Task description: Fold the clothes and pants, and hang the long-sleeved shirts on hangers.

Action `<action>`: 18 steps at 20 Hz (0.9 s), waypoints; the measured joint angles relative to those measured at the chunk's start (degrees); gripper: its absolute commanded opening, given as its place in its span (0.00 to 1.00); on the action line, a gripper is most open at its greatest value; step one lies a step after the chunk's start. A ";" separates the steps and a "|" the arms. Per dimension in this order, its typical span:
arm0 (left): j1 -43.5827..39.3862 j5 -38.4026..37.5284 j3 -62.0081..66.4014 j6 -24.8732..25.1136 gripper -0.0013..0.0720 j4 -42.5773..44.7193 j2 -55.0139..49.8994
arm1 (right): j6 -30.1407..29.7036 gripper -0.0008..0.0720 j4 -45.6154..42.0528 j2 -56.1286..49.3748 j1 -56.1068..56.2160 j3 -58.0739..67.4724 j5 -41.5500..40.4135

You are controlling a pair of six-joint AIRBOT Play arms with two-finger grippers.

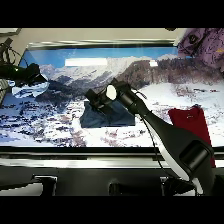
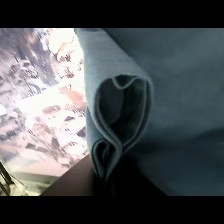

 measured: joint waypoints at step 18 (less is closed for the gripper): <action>-0.02 0.02 0.00 -0.02 0.04 -0.02 -0.87 | -24.87 0.83 -5.95 12.31 -14.91 0.02 12.00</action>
